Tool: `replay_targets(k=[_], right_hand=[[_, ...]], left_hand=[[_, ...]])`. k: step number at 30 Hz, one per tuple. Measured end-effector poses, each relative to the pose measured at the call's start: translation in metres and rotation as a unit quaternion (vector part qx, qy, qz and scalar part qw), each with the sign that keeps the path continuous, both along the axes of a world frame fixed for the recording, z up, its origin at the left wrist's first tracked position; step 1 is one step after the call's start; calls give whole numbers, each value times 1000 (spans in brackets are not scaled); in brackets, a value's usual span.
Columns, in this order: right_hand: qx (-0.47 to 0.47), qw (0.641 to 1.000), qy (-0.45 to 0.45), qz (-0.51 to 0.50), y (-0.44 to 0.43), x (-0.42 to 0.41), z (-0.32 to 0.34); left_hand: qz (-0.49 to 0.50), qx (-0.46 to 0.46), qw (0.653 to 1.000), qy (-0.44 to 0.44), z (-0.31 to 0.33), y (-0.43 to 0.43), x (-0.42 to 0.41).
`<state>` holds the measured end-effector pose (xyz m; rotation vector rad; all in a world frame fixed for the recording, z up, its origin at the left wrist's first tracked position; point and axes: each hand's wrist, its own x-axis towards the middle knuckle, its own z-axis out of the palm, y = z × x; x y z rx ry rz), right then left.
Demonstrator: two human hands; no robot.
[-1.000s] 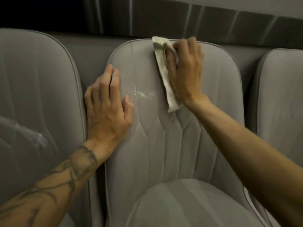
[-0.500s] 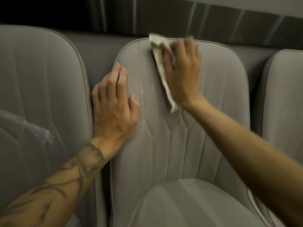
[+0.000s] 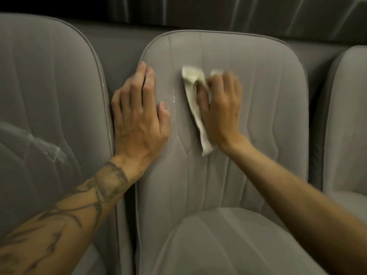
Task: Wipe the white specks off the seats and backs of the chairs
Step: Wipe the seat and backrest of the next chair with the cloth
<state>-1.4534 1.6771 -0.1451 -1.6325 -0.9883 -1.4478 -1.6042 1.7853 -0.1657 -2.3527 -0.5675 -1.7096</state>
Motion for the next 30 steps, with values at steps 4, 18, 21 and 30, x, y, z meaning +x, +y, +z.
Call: replay_targets(k=[4,18,21,30], right_hand=[[-203,976,-48,63,-40,-26,-144],[-249,966,-27,70,-52,-28,-167],[-301,952,-32,49,-66,-25,-168],[23,999,32,2,16,-6,73]], left_hand=[[0,1,1000,4,0,1,0],[-1,-6,1000,11,1,-1,-2],[-6,-6,1000,11,2,-2,-2],[-9,-6,1000,13,1,1,-1]])
